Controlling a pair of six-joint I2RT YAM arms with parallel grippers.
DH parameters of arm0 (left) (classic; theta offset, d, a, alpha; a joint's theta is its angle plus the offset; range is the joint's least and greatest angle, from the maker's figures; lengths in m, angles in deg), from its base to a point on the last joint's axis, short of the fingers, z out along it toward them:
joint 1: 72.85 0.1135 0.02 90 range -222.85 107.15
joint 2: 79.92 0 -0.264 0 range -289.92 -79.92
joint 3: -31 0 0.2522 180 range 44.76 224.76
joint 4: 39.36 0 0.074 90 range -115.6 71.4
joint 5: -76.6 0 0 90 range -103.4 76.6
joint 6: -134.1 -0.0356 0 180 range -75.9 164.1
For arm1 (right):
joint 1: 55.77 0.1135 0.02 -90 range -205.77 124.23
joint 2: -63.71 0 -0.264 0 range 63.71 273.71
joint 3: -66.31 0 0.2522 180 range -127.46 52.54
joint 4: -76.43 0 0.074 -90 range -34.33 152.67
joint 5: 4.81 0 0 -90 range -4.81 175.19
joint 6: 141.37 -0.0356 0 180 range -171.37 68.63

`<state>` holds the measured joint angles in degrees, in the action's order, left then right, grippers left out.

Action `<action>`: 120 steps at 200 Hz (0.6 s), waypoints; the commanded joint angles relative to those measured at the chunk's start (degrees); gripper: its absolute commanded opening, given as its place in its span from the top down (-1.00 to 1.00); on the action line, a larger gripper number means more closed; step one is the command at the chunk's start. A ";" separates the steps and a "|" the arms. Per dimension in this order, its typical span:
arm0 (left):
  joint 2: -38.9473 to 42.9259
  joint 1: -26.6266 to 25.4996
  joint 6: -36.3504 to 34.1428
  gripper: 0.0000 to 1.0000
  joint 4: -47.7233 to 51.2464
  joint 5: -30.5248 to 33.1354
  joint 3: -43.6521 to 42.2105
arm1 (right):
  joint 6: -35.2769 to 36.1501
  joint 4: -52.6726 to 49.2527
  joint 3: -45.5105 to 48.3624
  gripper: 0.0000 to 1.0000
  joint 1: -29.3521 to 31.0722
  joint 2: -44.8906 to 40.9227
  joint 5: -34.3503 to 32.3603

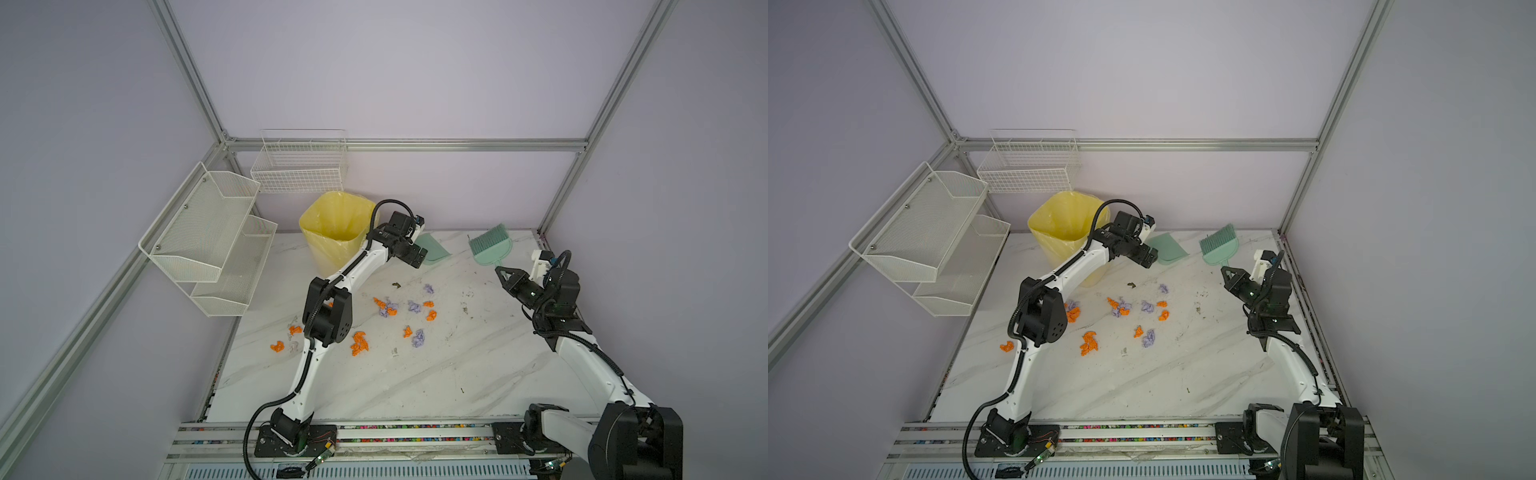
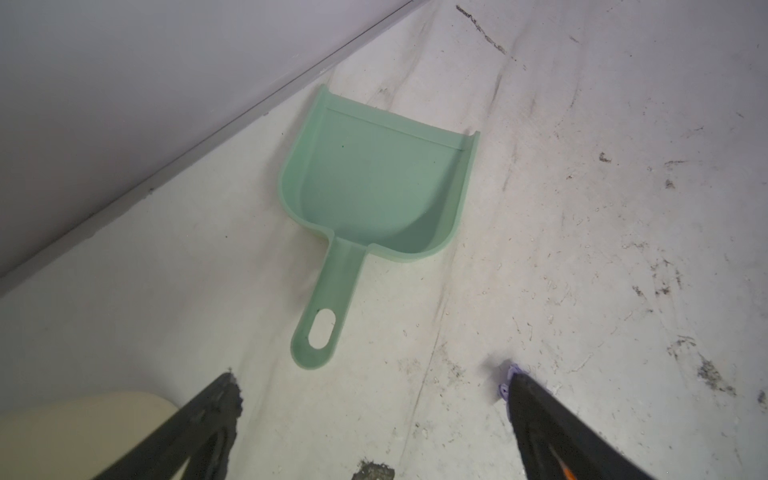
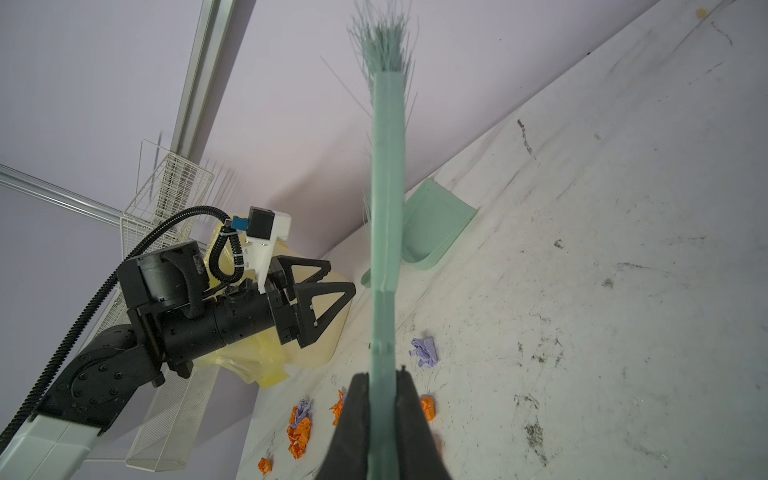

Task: Sweep away the paper scraps from the table
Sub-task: 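Lower the left gripper onto the green dustpan handle and close it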

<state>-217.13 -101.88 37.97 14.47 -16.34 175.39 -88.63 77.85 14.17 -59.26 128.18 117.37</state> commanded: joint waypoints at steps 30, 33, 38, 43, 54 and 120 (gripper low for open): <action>-5.54 -0.33 -8.89 -0.99 -0.35 1.60 8.62 | 1.75 1.23 1.44 1.00 -0.17 0.98 -0.18; -5.77 -0.34 -9.01 -0.99 -0.43 1.48 8.57 | 1.75 1.25 1.39 1.00 -0.16 1.21 -0.10; -6.13 -0.36 -9.23 -0.99 -0.48 1.24 8.72 | 1.82 1.34 1.37 1.00 -0.20 1.42 -0.02; -6.50 -0.35 -9.43 -0.99 -0.52 1.11 8.82 | 1.83 1.43 1.29 1.00 -0.12 1.67 -0.03; -7.34 -0.36 -9.77 -0.99 -0.68 1.31 9.02 | 1.86 1.90 1.26 1.00 -0.19 2.20 0.07; -8.80 2.18 -5.65 -0.99 -3.47 -2.43 10.04 | 1.80 3.85 2.54 1.00 -0.17 4.16 0.94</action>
<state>-227.29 -100.99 31.54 14.19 -17.10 179.61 -87.69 78.33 16.05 -59.26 131.94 117.55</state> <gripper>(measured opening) 0.995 0.110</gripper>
